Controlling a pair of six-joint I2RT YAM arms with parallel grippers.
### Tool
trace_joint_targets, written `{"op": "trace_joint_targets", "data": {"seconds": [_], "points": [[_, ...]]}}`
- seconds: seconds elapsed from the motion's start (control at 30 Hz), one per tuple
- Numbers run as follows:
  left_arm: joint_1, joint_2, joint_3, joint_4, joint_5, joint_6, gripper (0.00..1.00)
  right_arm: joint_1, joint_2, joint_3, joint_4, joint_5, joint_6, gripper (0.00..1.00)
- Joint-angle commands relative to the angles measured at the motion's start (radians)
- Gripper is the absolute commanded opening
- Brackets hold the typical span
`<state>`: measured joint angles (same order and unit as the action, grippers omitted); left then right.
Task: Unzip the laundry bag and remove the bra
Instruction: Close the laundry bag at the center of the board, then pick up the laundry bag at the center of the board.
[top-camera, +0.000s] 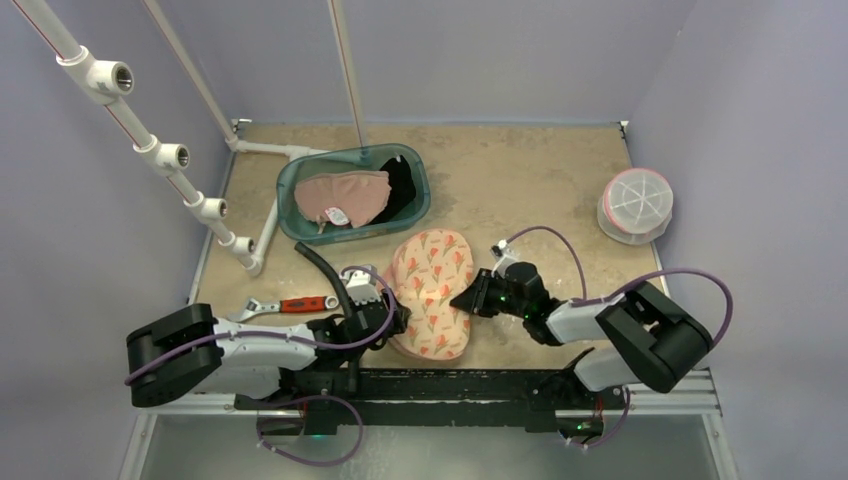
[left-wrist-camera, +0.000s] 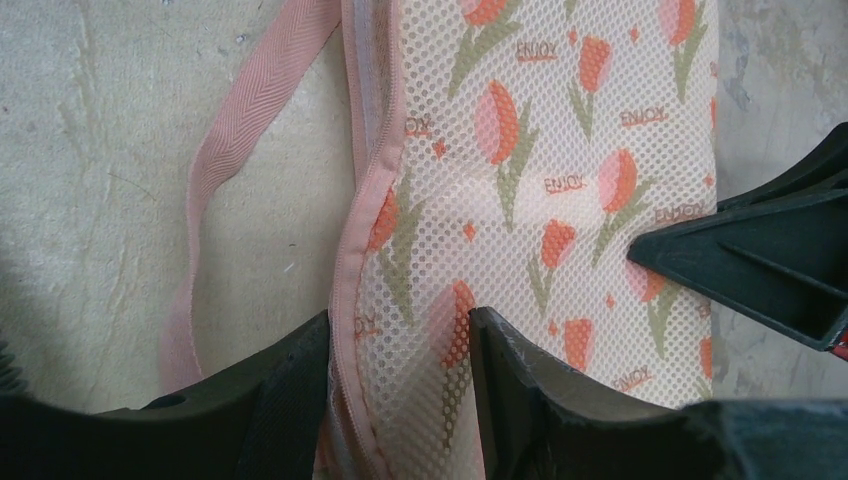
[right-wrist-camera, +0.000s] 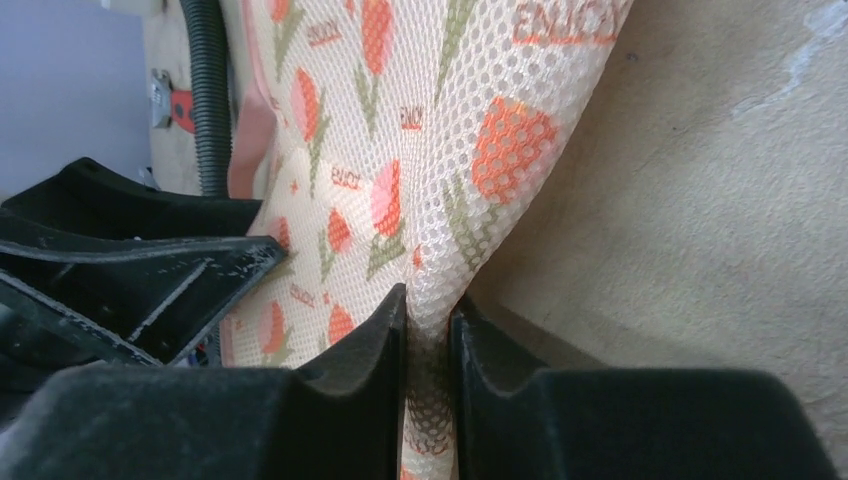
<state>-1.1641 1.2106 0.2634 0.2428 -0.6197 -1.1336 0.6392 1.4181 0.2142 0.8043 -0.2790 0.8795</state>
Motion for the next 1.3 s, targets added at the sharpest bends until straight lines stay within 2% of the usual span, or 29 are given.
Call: {"op": "trace_joint_targets", "data": {"seconds": [0.0,0.13,0.23,0.33,0.43,0.53,0.63,0.73,0.83,1.0,1.17,1.27], "points": [[0.003,-0.054,0.002,-0.08,0.034,0.011,0.5,-0.001,-0.095,0.002,-0.05,-0.011,0.012,0.14],[0.001,-0.169,0.019,-0.186,0.029,0.018,0.51,-0.003,-0.36,0.05,-0.312,0.101,-0.037,0.0],[0.003,-0.264,0.033,-0.334,-0.008,-0.007,0.53,-0.019,-0.525,0.134,-0.548,0.212,-0.101,0.0],[0.002,-0.356,0.052,-0.438,-0.035,-0.005,0.53,-0.035,-0.589,0.244,-0.713,0.303,-0.16,0.0],[0.003,-0.436,0.07,-0.498,-0.05,0.005,0.53,-0.06,-0.572,0.34,-0.779,0.381,-0.192,0.0],[0.003,-0.484,0.085,-0.518,-0.059,0.021,0.53,-0.142,-0.493,0.439,-0.763,0.378,-0.189,0.0],[0.003,-0.48,0.095,-0.501,-0.064,0.035,0.53,-0.258,-0.354,0.544,-0.654,0.31,-0.177,0.0],[0.002,-0.441,0.121,-0.48,-0.054,0.05,0.53,-0.329,-0.192,0.746,-0.6,0.31,-0.214,0.0],[0.003,-0.401,0.155,-0.479,-0.046,0.07,0.53,-0.346,-0.087,0.919,-0.549,0.369,-0.252,0.0],[0.002,-0.381,0.143,-0.454,-0.042,0.064,0.53,-0.373,0.108,0.982,-0.435,0.407,-0.271,0.0],[0.002,-0.382,0.087,-0.402,0.004,0.029,0.53,-0.464,0.355,0.917,-0.254,0.285,-0.129,0.0],[0.0,-0.372,0.062,-0.379,0.035,0.003,0.53,-0.477,0.475,0.904,-0.186,0.281,-0.089,0.0]]}}
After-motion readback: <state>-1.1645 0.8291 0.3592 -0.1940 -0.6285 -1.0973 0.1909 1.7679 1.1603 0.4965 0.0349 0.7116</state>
